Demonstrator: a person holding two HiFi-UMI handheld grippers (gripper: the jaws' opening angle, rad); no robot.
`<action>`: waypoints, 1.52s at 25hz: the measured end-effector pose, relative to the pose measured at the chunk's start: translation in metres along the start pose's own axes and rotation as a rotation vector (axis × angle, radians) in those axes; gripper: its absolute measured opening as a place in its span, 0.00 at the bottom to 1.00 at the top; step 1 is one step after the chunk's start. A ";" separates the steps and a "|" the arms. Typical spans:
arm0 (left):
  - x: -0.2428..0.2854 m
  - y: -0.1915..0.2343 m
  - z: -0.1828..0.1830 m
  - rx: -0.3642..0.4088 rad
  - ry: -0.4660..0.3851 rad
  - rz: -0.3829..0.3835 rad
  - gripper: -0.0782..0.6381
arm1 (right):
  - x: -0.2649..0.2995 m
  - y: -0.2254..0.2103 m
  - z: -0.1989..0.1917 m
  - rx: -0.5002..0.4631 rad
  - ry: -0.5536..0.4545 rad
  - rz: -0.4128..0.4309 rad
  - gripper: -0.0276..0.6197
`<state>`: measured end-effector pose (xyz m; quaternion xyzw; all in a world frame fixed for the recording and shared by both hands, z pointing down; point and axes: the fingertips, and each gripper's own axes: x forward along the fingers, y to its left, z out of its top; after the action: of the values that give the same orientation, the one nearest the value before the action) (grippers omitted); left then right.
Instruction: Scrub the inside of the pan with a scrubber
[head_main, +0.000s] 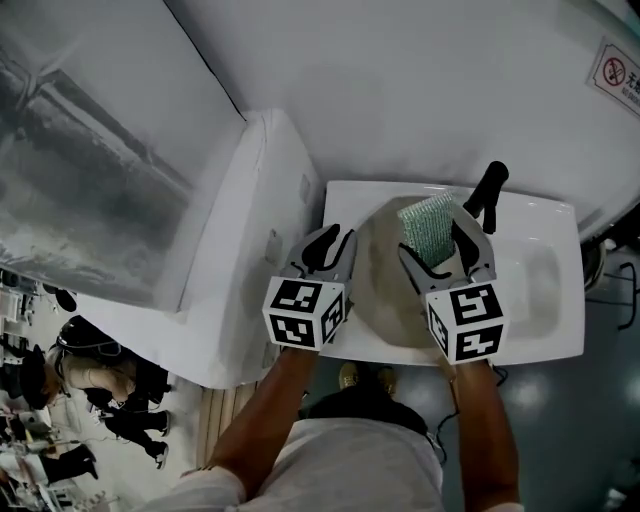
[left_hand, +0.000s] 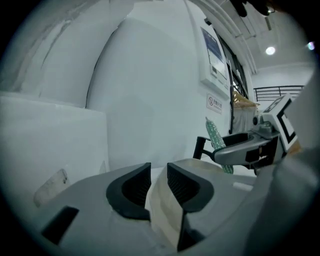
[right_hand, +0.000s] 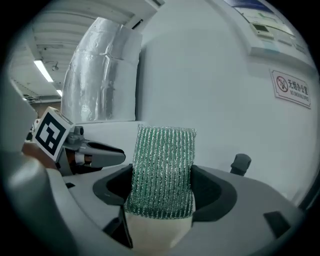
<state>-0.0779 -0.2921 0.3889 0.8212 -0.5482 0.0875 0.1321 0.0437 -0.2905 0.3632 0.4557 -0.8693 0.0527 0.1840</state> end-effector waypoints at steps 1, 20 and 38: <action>0.004 0.001 -0.006 -0.007 0.022 -0.003 0.25 | 0.006 0.000 -0.005 -0.004 0.021 -0.001 0.59; 0.040 0.009 -0.105 -0.075 0.399 -0.040 0.34 | 0.089 0.025 -0.094 -0.130 0.345 0.070 0.59; 0.047 0.010 -0.118 -0.081 0.411 -0.055 0.18 | 0.098 -0.020 -0.142 -0.092 0.503 -0.016 0.59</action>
<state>-0.0687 -0.2998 0.5156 0.7948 -0.4902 0.2272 0.2763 0.0474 -0.3410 0.5295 0.4261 -0.7942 0.1231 0.4153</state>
